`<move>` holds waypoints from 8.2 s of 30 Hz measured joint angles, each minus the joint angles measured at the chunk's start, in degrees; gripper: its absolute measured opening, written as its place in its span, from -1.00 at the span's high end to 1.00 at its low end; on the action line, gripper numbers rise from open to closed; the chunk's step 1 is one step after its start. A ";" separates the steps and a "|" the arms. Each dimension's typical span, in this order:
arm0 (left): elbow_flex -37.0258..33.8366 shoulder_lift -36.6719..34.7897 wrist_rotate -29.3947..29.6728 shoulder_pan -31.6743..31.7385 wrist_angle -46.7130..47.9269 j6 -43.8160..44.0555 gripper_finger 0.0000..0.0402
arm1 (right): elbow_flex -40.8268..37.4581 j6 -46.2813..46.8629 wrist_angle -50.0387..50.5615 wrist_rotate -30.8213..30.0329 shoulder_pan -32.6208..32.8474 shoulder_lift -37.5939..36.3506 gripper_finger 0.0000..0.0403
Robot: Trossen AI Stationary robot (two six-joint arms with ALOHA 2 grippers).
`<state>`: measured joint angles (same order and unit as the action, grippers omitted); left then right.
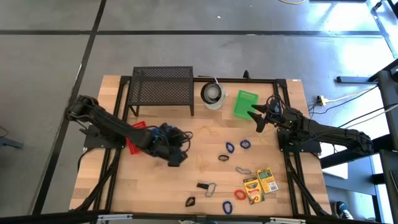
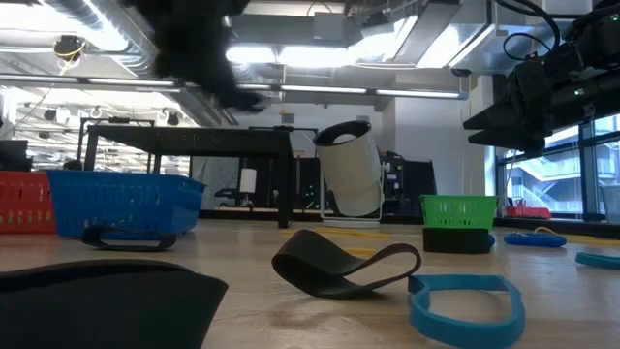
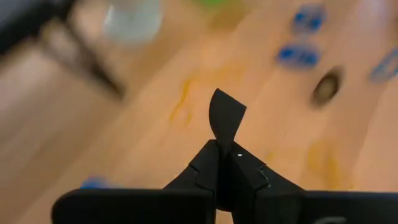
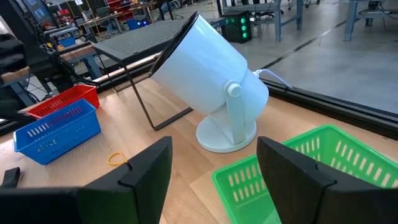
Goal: Pick & Place Office Desk Supplies
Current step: Put the black rubber band into the blue bin, then put the yellow rubber band into the blue bin, then put the black rubber band into the blue bin
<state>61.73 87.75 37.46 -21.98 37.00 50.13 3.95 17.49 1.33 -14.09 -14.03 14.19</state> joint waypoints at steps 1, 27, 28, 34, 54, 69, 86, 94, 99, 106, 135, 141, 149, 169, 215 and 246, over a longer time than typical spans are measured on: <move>0.00 -0.21 -1.78 0.00 4.24 3.07 0.95 | 0.00 0.00 0.02 0.00 -0.01 0.01 -0.18; -10.58 0.34 -15.50 0.02 13.55 26.67 0.65 | 0.00 0.00 -0.01 0.00 -0.02 0.00 -0.18; -10.58 0.34 -15.50 0.02 13.55 26.69 0.60 | 0.00 0.00 0.01 0.00 0.00 0.01 -0.18; -10.33 0.34 -14.56 0.02 13.88 26.67 0.36 | 0.00 0.00 0.01 0.00 -0.01 -0.01 -0.18; -0.48 5.86 -14.67 4.39 -25.22 -34.25 0.15 | 0.00 0.00 -0.01 0.01 -0.01 0.00 -0.18; -0.59 23.17 -36.62 5.75 -36.85 -46.45 0.10 | 0.00 0.00 0.00 0.00 0.00 -0.01 -0.18; -0.22 26.79 -38.37 6.84 -34.45 -50.09 0.57 | 0.00 0.00 -0.01 0.00 -0.02 -0.01 -0.18; -0.49 26.73 -38.52 7.17 -35.20 -49.99 0.97 | 0.00 0.00 0.00 0.00 0.00 0.01 -0.18; -1.05 24.52 -35.84 7.02 -39.16 -50.33 0.98 | 0.00 0.00 -0.01 0.00 0.00 -0.01 -0.18; -0.84 17.76 -20.77 7.15 -50.59 -50.34 0.99 | 0.00 0.00 0.01 0.00 -0.01 0.01 -0.18; -0.66 5.66 12.24 -0.30 -41.03 -34.08 0.98 | 0.00 -0.01 0.01 0.00 -0.02 0.01 -0.18; -0.59 -2.10 10.39 -2.42 -5.60 -4.45 0.98 | 0.00 0.00 0.01 0.00 0.00 0.01 -0.18; -2.65 -3.46 -3.46 -3.69 24.61 25.56 0.98 | 0.00 0.00 0.01 0.00 -0.01 0.01 -0.18; -13.29 -3.33 -7.46 -3.69 11.90 29.66 0.87 | 0.00 0.00 0.01 0.01 -0.01 0.00 -0.18; -7.93 4.95 -10.23 -1.77 -37.23 -22.36 0.02 | 0.00 -1.92 -0.01 0.00 -0.01 0.00 -0.18; -7.02 12.09 -15.08 -11.69 -13.77 -22.89 0.05 | 0.00 5.67 -0.47 4.48 0.01 0.00 -0.18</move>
<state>54.71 99.84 22.38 -33.67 23.23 27.24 3.95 23.16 0.86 -9.61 -14.02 14.19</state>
